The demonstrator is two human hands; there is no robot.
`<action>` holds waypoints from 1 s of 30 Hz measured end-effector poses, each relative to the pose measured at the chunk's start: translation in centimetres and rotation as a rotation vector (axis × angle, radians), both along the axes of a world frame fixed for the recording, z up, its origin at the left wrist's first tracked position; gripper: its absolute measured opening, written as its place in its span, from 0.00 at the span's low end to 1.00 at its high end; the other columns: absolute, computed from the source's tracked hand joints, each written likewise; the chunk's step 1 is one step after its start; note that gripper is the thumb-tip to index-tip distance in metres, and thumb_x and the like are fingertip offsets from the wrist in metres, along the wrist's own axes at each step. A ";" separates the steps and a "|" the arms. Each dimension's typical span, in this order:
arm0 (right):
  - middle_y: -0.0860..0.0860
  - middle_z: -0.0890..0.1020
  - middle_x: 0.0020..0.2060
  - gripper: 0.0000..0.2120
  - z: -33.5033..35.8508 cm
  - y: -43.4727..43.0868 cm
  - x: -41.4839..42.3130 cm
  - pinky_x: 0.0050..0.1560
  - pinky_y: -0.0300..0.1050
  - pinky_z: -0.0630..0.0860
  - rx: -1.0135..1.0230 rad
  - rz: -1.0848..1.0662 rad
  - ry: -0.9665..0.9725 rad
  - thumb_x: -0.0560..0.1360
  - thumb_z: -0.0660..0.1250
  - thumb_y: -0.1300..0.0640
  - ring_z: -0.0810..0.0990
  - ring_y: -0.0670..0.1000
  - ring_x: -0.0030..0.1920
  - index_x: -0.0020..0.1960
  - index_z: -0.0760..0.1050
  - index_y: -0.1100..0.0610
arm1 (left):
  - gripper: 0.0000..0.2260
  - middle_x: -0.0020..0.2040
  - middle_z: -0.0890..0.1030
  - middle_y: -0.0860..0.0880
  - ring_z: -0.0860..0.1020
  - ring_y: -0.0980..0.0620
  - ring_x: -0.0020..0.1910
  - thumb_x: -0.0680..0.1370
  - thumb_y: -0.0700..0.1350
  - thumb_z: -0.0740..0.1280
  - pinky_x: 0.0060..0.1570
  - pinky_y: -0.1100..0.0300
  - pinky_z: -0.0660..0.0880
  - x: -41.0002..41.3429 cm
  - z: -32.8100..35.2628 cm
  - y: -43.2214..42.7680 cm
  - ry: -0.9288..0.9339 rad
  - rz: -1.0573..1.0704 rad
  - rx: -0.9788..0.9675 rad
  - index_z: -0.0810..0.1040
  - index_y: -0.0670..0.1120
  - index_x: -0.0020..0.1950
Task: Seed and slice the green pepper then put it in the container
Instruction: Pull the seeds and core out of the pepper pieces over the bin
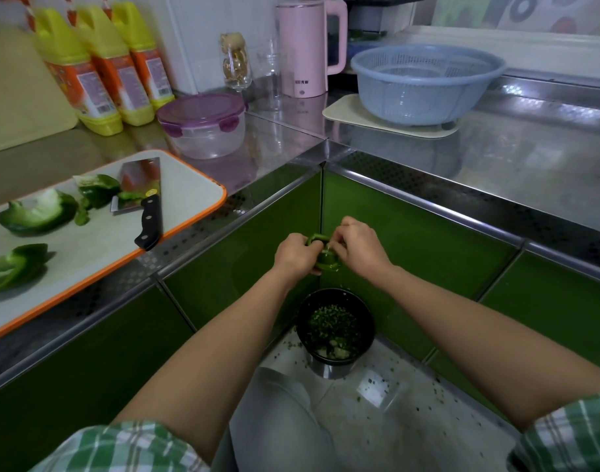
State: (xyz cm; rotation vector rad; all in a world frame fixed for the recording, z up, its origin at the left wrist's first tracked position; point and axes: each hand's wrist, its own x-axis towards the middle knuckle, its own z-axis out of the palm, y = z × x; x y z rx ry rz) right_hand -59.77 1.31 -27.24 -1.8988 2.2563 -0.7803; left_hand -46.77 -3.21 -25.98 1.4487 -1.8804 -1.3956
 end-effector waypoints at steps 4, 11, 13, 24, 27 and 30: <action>0.49 0.79 0.41 0.04 -0.2 -0.5 -0.4 0.46 0.43 0.76 -0.056 -0.175 -0.384 0.75 0.69 0.58 0.78 0.47 0.41 0.42 0.80 0.57 | 0.07 0.46 0.83 0.42 0.84 0.45 0.45 0.81 0.44 0.62 0.50 0.48 0.81 -0.1 0.1 -0.1 0.005 0.013 0.005 0.76 0.41 0.47; 0.49 0.80 0.35 0.09 -0.5 -0.7 -1.8 0.45 0.44 0.74 -0.089 -0.378 -0.582 0.77 0.67 0.53 0.77 0.48 0.38 0.44 0.81 0.58 | 0.07 0.41 0.80 0.47 0.83 0.47 0.40 0.81 0.44 0.62 0.49 0.49 0.81 0.3 -0.1 -0.7 -0.040 0.064 -0.010 0.74 0.43 0.45; 0.50 0.80 0.38 0.08 -0.6 -0.5 -2.1 0.46 0.45 0.76 -0.070 -0.312 -0.572 0.77 0.67 0.53 0.77 0.48 0.40 0.46 0.80 0.58 | 0.06 0.39 0.79 0.48 0.82 0.50 0.35 0.81 0.44 0.62 0.47 0.52 0.81 0.7 -0.4 -1.1 -0.049 0.082 0.003 0.74 0.43 0.47; 0.48 0.72 0.45 0.05 -0.6 -0.8 0.1 0.42 0.41 0.69 0.075 0.062 0.140 0.74 0.71 0.56 0.74 0.48 0.44 0.47 0.78 0.55 | 0.08 0.42 0.83 0.45 0.84 0.49 0.40 0.81 0.46 0.63 0.34 0.61 0.77 0.2 0.1 -0.6 -0.151 0.009 -0.053 0.74 0.44 0.44; 0.48 0.75 0.42 0.03 -0.8 -1.1 0.0 0.42 0.42 0.73 0.048 0.035 0.007 0.74 0.70 0.58 0.75 0.47 0.42 0.42 0.78 0.56 | 0.08 0.43 0.83 0.45 0.84 0.49 0.41 0.81 0.46 0.63 0.34 0.62 0.77 0.0 0.0 -0.5 -0.155 0.008 -0.038 0.73 0.44 0.44; 0.49 0.81 0.40 0.04 -0.9 -1.5 -0.8 0.47 0.43 0.78 -0.023 -0.164 -0.422 0.75 0.70 0.57 0.79 0.46 0.41 0.42 0.80 0.57 | 0.08 0.42 0.81 0.47 0.84 0.48 0.42 0.81 0.44 0.63 0.47 0.54 0.82 0.1 -0.4 -0.7 -0.102 0.042 -0.006 0.72 0.45 0.43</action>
